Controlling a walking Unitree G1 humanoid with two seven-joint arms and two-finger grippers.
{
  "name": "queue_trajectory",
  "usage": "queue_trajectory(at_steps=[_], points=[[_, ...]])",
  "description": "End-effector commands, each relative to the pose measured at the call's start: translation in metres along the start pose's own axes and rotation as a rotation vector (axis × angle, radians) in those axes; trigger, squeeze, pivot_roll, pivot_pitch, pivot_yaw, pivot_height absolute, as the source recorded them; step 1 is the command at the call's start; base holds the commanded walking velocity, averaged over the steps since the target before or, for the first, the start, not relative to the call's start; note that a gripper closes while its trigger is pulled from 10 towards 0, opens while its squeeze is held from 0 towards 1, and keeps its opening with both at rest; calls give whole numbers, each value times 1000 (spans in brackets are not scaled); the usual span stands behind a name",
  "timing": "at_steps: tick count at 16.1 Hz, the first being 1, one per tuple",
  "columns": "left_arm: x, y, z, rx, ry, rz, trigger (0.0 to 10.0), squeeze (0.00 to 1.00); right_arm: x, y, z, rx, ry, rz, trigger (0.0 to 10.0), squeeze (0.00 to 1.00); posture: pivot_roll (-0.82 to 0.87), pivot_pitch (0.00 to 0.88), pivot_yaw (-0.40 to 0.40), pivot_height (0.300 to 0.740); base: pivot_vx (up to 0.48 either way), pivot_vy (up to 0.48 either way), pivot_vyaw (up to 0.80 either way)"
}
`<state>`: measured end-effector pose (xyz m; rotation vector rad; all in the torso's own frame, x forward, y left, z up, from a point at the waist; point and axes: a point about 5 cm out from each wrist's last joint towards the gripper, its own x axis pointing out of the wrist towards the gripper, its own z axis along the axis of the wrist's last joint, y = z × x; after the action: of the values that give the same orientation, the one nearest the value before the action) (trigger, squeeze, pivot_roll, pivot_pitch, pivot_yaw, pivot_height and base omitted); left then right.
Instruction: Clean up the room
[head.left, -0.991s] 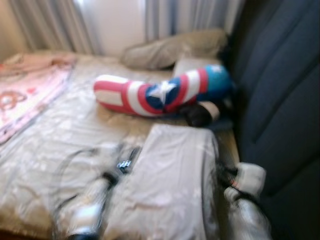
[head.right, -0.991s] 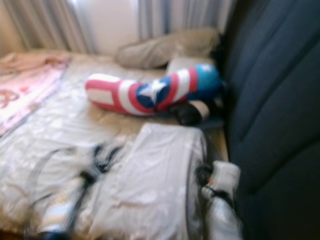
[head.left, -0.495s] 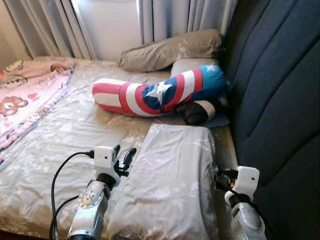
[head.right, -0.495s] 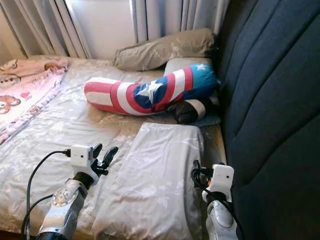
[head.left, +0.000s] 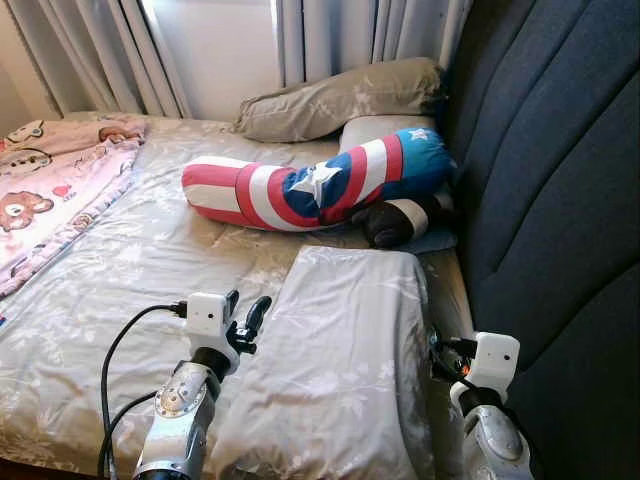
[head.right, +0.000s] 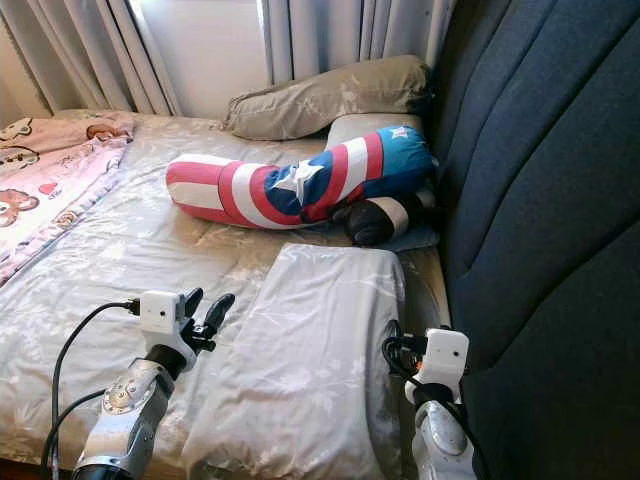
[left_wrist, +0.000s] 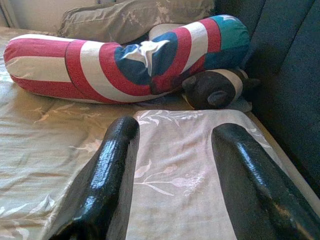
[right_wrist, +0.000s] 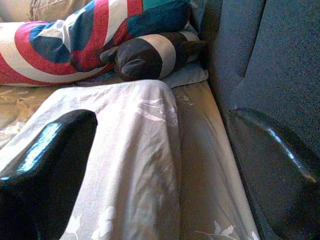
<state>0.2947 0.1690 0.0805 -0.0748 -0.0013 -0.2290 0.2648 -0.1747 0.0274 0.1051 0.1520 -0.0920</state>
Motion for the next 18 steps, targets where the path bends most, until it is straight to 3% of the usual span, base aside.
queue_trajectory(at_steps=[1,5,8,16,18], points=[[-1,2,1,-1,-8,8,10000,0,1,0,4,-9,-19,-1,10000,0,-33,5,-17,738,0,0,0],[-2,1,0,2,-5,4,10000,0,0,0,-1,-26,17,-10,10000,0,-31,0,-16,738,0,0,0],[-2,2,0,0,-4,7,10000,0,1,2,-3,-33,26,-10,10000,0,-31,0,-14,707,0,0,0],[-3,1,0,1,-2,14,10000,0,0,-3,-3,-43,38,-23,10000,0,-31,7,-18,707,0,0,0],[-2,1,-1,0,3,12,10000,0,1,-1,-4,-49,43,-33,10000,0,-33,10,-15,682,0,0,0]])
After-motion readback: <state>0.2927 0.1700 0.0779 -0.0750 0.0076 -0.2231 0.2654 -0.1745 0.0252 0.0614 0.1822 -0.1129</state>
